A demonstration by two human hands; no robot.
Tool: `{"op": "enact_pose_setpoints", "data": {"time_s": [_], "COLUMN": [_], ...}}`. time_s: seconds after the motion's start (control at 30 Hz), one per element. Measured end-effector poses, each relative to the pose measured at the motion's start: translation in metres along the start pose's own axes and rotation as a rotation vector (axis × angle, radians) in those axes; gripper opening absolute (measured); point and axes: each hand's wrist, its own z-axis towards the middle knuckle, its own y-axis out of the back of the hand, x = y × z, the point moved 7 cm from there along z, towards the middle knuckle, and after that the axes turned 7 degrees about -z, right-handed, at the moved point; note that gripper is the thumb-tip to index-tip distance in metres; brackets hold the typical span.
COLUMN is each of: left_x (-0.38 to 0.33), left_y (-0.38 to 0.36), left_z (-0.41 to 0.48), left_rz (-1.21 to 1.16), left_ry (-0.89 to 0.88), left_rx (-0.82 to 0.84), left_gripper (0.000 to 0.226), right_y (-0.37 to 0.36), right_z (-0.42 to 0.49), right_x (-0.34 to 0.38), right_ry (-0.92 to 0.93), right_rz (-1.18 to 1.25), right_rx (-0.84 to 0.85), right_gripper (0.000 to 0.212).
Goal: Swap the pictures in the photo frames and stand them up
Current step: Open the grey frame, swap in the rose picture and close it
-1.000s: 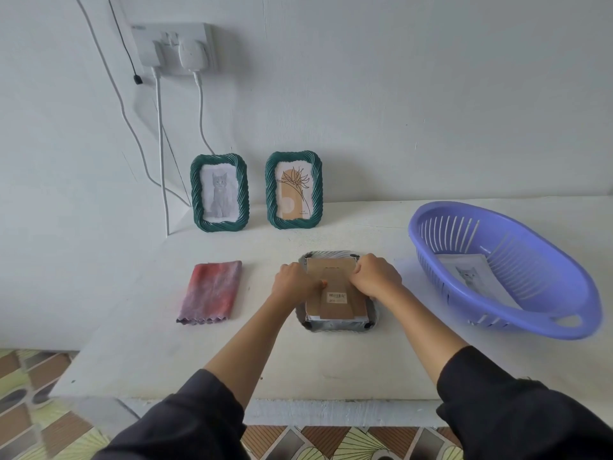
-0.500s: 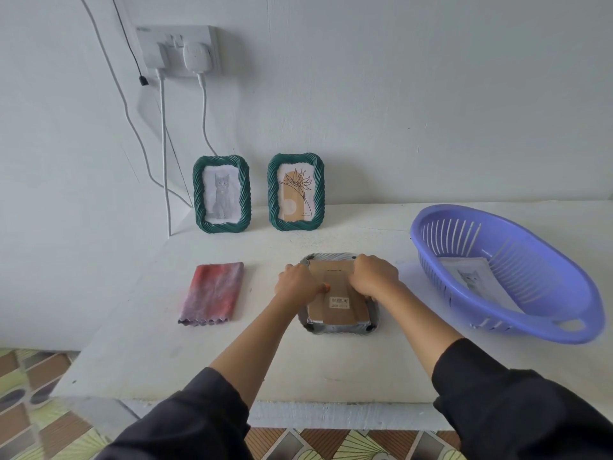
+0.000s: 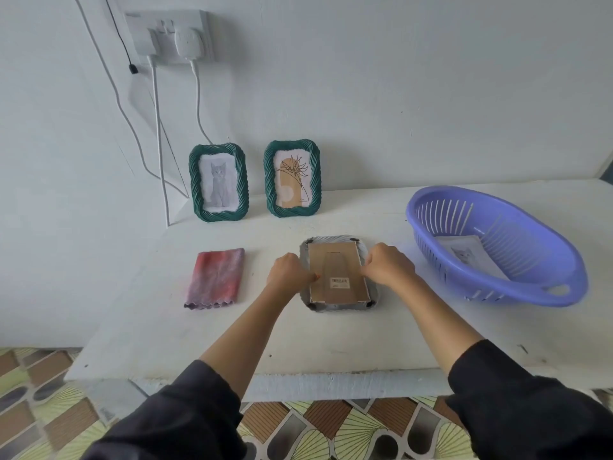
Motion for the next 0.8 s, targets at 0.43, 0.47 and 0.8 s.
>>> {"op": "enact_pose_setpoints", "data": {"time_s": [0.43,0.47,0.8], "left_x": [0.011,0.012,-0.001], "left_y": [-0.003,-0.003,0.001], "left_z": [-0.026,-0.028,-0.048], "left_rz": [-0.297,-0.310,-0.123], "left_ry": [0.015,0.020,-0.212], "left_rx": [-0.017,-0.024,-0.134], "left_gripper": [0.021,0.021,0.023], "right_y": [-0.018,-0.019,-0.014], "right_z": [-0.031,-0.032,-0.043], "right_x": [-0.016,-0.017,-0.019], "right_ry": [-0.022,-0.003,0.176], "right_rz": [0.267,0.290,0.200], "right_rx": [-0.080,-0.072,-0.189], "right_gripper": [0.018,0.018,0.013]}}
